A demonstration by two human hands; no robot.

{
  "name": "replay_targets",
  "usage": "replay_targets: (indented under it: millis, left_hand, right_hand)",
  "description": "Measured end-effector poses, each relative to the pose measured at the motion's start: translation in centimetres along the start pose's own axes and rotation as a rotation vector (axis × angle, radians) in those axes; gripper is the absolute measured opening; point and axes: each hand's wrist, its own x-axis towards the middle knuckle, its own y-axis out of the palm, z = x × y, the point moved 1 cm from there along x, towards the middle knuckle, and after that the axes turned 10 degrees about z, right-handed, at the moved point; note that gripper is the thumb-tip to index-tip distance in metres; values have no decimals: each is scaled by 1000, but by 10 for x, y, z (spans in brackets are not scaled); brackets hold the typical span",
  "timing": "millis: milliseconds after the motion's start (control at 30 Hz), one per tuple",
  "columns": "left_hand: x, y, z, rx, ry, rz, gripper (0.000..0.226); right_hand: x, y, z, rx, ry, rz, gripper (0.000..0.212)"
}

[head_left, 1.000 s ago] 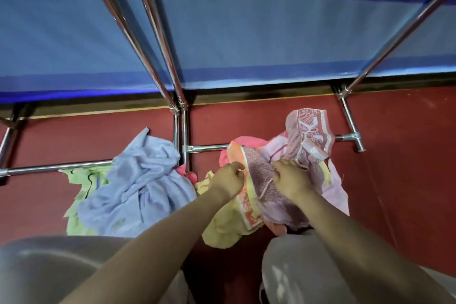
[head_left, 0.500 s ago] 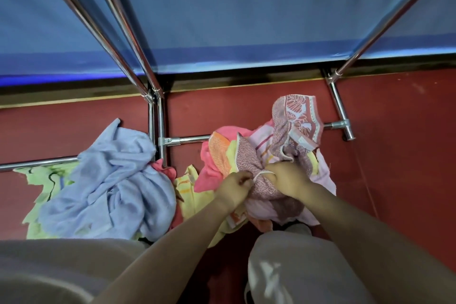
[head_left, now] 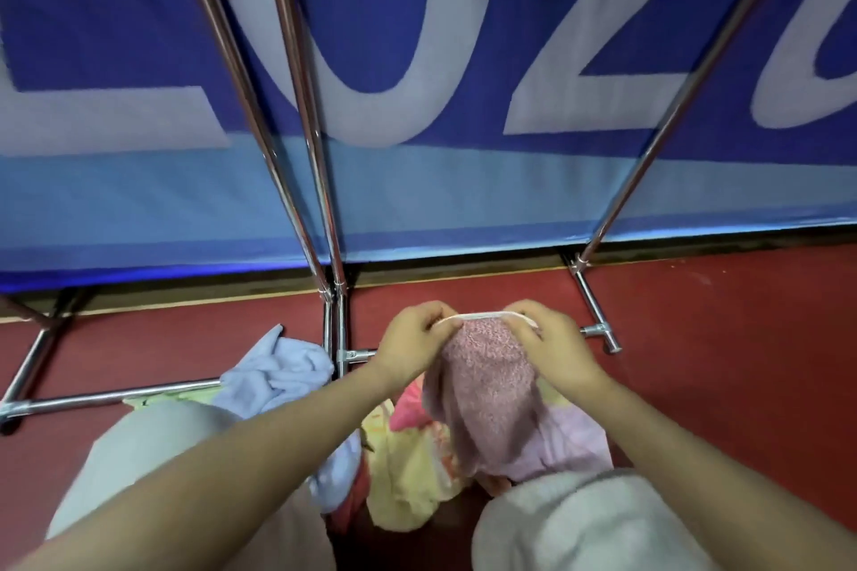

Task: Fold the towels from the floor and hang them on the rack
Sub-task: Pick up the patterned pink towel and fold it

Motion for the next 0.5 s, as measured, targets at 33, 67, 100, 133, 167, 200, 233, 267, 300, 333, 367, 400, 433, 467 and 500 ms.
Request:
replay_targets:
  millis: [33, 67, 100, 133, 167, 200, 233, 267, 300, 333, 367, 400, 433, 467, 500]
  left_hand:
    - [-11, -9, -11, 59, 50, -7, 24]
    - [-22, -16, -19, 97, 89, -20, 21]
    - [-34, -24, -23, 114, 123, -34, 16]
    - [-45, -31, -24, 123, 150, -53, 11]
    - [-56, -37, -24, 129, 178, -69, 10]
    - [-68, -42, -22, 133, 195, -82, 12]
    - [-78, -46, -21, 130, 208, -93, 12]
    - [-87, -50, -23, 122, 215, -113, 12]
    - [-95, -55, -26, 108, 223, -142, 12]
    - [-102, -59, -29, 91, 235, -174, 14]
    - [-107, -64, -32, 80, 249, -195, 15]
    - [-112, -69, -35, 84, 261, -204, 15]
    - [-116, -74, -36, 99, 273, -200, 14]
    - [-122, -78, -36, 117, 281, -192, 13]
    - [-127, -82, -35, 131, 283, -184, 12]
  right_hand:
    - [-11, -3, 15, 46, -20, -39, 9]
    - [-21, -3, 29, 86, -44, -71, 12]
    - [-32, -3, 43, 116, -74, -87, 17]
    - [-43, 0, 55, 132, -96, -95, 22]
    - [-53, 4, 65, 127, -117, -96, 27]
    - [-62, 9, 74, 120, -132, -92, 29]
    - [-70, 16, 81, 110, -142, -86, 30]
    - [-76, 22, 88, 101, -143, -80, 29]
    - [-80, 29, 93, 88, -141, -82, 27]
    - [-84, 36, 96, 81, -138, -95, 28]
    - [-86, 43, 100, 78, -136, -115, 29]
    - [-88, 49, 102, 77, -131, -133, 30]
    - [-89, 55, 103, 67, -125, -145, 28]
    - [-90, 61, 104, 50, -120, -145, 23]
    - [-90, 66, 104, 22, -109, -134, 16]
